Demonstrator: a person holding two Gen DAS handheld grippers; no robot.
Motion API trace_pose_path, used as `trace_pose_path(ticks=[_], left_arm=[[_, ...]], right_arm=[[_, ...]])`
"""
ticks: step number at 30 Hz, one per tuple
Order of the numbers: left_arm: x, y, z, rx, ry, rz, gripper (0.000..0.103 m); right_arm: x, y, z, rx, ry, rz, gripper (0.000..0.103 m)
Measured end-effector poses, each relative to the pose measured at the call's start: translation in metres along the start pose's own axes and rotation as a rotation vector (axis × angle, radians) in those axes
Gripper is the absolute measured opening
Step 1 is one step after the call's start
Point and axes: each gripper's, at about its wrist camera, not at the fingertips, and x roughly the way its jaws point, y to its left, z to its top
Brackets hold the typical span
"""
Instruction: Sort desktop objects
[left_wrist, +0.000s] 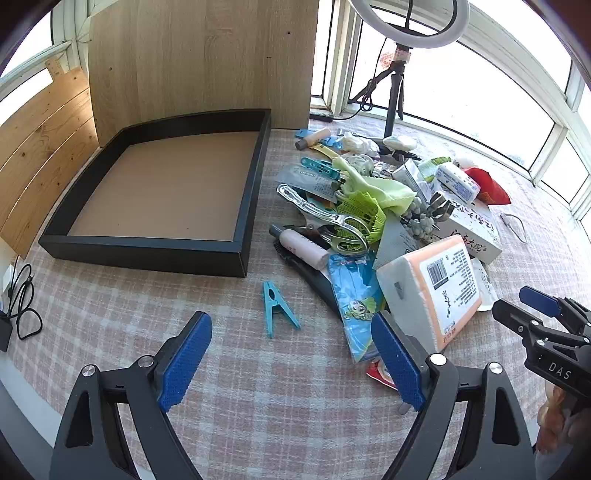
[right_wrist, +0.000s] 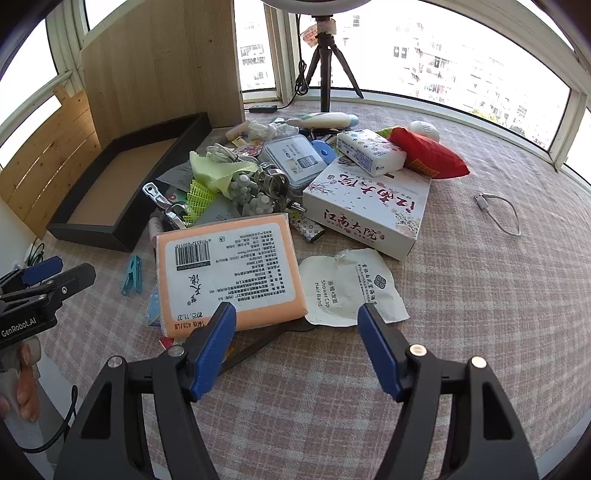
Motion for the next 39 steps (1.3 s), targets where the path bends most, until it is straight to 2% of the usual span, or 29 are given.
trace_pose_path(ticks=[5,9,11,15,20,22,24,29,39], left_arm=[[0.006,-0.041,-0.007,0.033,0.017,-0.008,0.080],[0.017,-0.059,-0.008,0.025,0.042,-0.002,0.066],[0.023,-0.061,-0.007,0.012,0.059,-0.004,0.063],[0.032,-0.064,-0.008,-0.013,0.085,-0.034,0.063],[0.038,-0.073,-0.007,0.019,0.100,-0.052,0.063],[0.042,-0.075,-0.006,0.020,0.114,-0.073,0.062],[0.047,-0.077,-0.004,0.020,0.129,-0.098,0.059],[0.053,-0.080,-0.002,0.026,0.159,-0.167,0.051],[0.041,-0.075,0.009,0.079,0.146,-0.232,0.048]], right_arm=[[0.020,-0.012,0.012,-0.057,0.038,0.072,0.061],[0.038,-0.022,0.020,-0.045,0.074,0.146,0.056],[0.044,-0.025,0.023,-0.036,0.086,0.180,0.054],[0.051,-0.027,0.030,-0.037,0.103,0.243,0.052],[0.057,-0.019,0.038,-0.073,0.123,0.299,0.052],[0.061,-0.014,0.040,-0.089,0.131,0.309,0.052],[0.064,-0.014,0.042,-0.075,0.151,0.354,0.052],[0.071,-0.009,0.041,-0.061,0.160,0.364,0.052],[0.055,-0.004,0.041,0.001,0.129,0.319,0.053]])
